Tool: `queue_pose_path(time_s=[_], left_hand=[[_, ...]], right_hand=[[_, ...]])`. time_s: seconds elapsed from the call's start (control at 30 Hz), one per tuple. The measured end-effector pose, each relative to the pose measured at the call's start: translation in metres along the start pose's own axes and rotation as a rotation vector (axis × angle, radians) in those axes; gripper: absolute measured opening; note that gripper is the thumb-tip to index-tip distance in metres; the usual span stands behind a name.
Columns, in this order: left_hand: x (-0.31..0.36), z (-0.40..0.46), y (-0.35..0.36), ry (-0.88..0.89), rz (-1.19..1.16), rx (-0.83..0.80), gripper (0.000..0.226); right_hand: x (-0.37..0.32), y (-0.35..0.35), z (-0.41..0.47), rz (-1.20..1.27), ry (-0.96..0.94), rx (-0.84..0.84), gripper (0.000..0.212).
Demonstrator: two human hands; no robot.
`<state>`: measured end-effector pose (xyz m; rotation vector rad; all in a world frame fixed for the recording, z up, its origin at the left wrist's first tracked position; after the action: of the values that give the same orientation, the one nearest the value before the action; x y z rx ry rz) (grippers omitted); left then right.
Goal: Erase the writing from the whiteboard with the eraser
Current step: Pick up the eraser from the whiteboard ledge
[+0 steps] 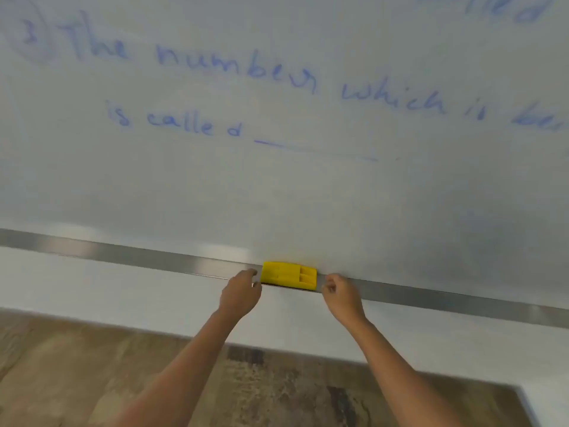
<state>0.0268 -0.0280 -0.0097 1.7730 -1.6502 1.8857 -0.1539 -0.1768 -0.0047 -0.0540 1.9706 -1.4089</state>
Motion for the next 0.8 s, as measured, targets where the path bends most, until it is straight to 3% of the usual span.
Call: queue_pose_path(time_s=[0.4, 0.57, 0.8], left_hand=[[0.005, 0.042, 0.031, 0.023, 0.076, -0.021, 0.041], [0.004, 0.039, 0.019, 0.016, -0.155, -0.016, 0.051], [0.003, 0.021, -0.036, 0.030, -0.479, 0.188, 0.036]], right_hand=[[-0.007, 0.033, 0.033, -0.027, 0.069, -0.012, 0.020], [-0.019, 0.032, 0.033, -0.004, 0.071, 0.030, 0.020], [-0.060, 0.017, 0.022, 0.110, -0.048, 0.192, 0.018]])
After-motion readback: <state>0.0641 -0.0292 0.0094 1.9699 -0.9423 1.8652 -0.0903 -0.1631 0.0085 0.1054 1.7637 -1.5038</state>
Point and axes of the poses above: each hand's wrist, its own z-axis towards the middle knuckle, its own y-axis out of the palm, x = y × z, the point moved 4 cm from there along z, towards the middle knuckle, and after that the axes turned 12 degrees about -z, right-handed, at the moved point
